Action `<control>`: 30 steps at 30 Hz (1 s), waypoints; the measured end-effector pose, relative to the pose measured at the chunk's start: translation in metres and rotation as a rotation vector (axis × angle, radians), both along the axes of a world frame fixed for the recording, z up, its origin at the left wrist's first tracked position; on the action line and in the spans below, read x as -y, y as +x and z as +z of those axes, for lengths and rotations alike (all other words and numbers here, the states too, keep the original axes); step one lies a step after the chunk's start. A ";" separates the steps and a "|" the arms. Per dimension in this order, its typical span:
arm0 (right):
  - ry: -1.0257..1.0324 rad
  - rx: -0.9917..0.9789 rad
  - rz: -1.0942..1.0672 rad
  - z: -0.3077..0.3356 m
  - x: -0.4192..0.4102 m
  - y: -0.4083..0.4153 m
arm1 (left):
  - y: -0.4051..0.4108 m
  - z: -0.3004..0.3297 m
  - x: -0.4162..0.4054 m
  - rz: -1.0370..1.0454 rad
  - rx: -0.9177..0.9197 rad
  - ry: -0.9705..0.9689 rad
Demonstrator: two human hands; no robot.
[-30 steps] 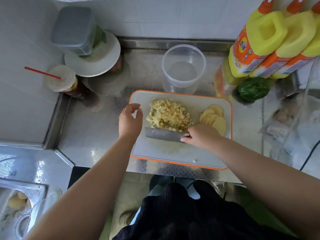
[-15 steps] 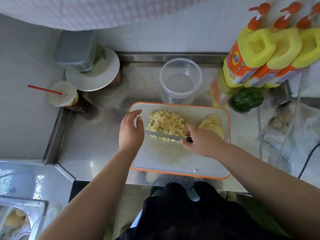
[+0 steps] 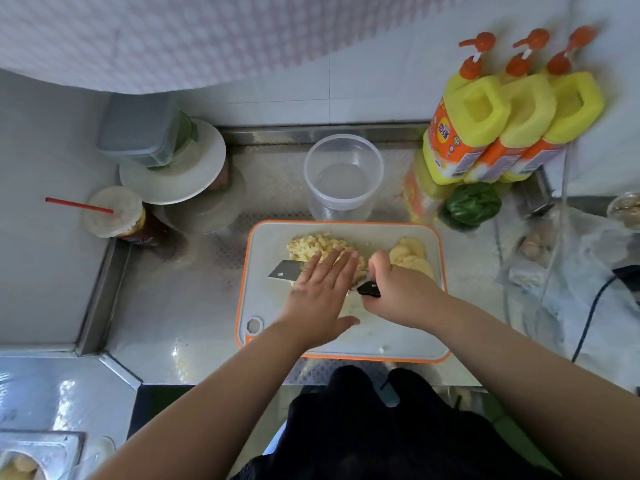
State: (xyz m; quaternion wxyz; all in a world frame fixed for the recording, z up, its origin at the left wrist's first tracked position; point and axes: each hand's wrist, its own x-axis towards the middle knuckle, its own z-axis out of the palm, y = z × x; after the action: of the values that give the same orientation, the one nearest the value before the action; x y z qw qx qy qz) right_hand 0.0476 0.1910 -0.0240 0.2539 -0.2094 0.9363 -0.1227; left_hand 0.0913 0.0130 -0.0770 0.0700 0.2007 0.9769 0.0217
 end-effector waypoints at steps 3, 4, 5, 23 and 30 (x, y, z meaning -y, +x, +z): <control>-0.003 -0.031 0.023 -0.004 -0.002 0.004 | -0.006 -0.001 -0.005 -0.034 0.101 -0.045; -0.007 -0.046 0.039 -0.007 -0.003 0.006 | -0.008 0.001 -0.008 -0.050 0.157 -0.060; -0.013 -0.060 0.055 -0.009 -0.003 0.007 | -0.010 0.002 -0.010 -0.064 0.197 -0.076; 0.003 -0.251 0.131 -0.027 -0.015 0.021 | -0.019 -0.014 -0.012 -0.060 0.166 -0.212; -0.062 -0.376 0.151 -0.033 -0.044 0.022 | -0.023 -0.020 0.012 0.018 0.203 -0.232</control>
State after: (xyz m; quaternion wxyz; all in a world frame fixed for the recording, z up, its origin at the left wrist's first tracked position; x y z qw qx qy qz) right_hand 0.0694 0.2350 -0.0565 0.0765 -0.3060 0.9446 -0.0909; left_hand 0.0682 0.0009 -0.0972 0.1909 0.1793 0.9625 -0.0704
